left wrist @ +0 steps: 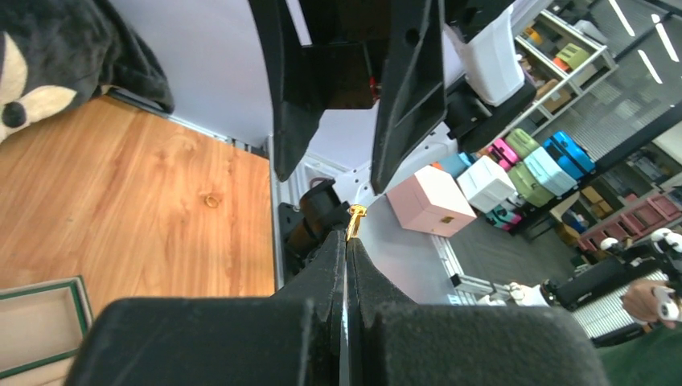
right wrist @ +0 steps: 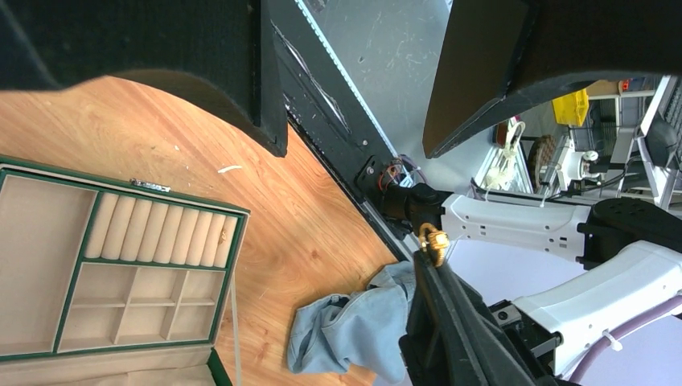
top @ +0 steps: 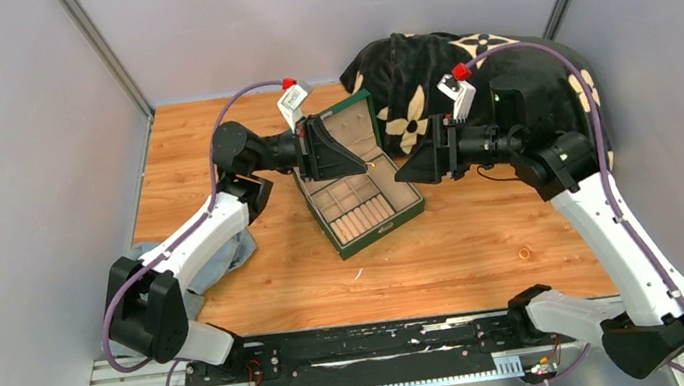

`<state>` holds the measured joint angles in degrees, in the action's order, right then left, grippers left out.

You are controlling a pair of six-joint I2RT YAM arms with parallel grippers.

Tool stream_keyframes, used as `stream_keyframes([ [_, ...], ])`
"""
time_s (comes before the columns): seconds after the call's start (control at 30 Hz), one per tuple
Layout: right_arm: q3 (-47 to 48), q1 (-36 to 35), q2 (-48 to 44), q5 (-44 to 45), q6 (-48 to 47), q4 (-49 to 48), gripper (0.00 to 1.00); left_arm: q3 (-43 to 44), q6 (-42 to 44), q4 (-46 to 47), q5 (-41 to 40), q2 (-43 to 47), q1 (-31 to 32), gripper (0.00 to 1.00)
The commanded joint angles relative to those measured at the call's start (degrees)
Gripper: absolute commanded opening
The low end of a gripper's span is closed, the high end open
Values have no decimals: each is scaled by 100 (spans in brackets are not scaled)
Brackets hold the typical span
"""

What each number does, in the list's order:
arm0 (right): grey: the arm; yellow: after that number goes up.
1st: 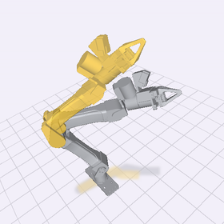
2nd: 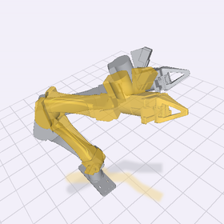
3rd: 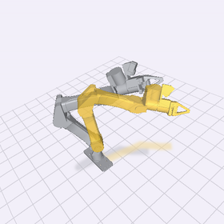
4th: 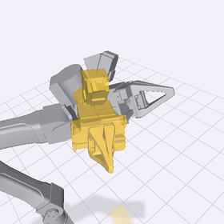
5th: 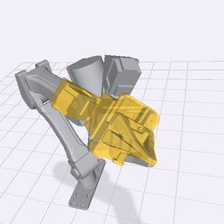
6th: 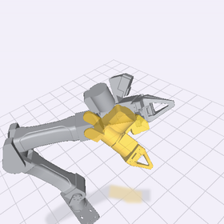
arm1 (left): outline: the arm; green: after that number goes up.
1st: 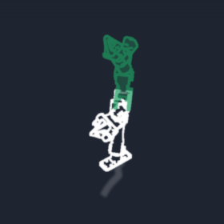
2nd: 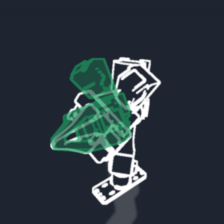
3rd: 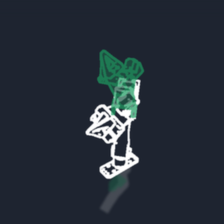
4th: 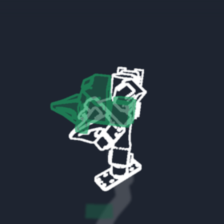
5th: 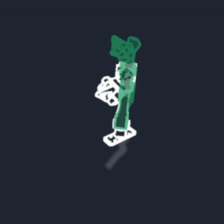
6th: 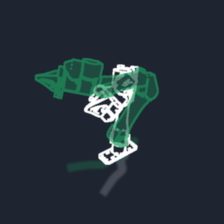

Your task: Organize the mixed jewelry

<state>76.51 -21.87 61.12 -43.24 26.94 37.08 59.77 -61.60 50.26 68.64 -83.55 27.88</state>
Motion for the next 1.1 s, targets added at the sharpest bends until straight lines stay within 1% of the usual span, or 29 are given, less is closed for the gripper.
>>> stream_keyframes([
  [0.0, 255, -96, 47, -321, -72, 45, 68, 127, 865, -1055, -122, 162, 9, 0],
  [0.13, 304, -150, 268, -805, 3, -135, 67, 61, 894, -1062, -153, 208, 24, 0],
  [0.23, 439, -252, 468, -1013, -53, -101, 66, 97, 1077, -1399, -192, 234, 25, 0],
  [0.43, 573, -446, 747, -1038, -66, -256, 64, 125, 1071, -1405, -201, 235, 25, 0],
  [0.63, 572, -468, 916, -969, -14, -532, 61, 125, 1075, -1404, -211, 229, 25, 0],
  [0.73, 545, -465, 951, -917, 36, -669, 55, 116, 1080, -1403, -198, 238, 24, 0],
  [0.9, 589, -468, 1082, -957, 138, -864, 41, 101, 1107, -1405, -172, 247, 24, 0],
  [1.07, 588, -478, 1158, -1027, 222, -1017, 35, 96, 1115, -1404, -149, 247, 25, 0],
])
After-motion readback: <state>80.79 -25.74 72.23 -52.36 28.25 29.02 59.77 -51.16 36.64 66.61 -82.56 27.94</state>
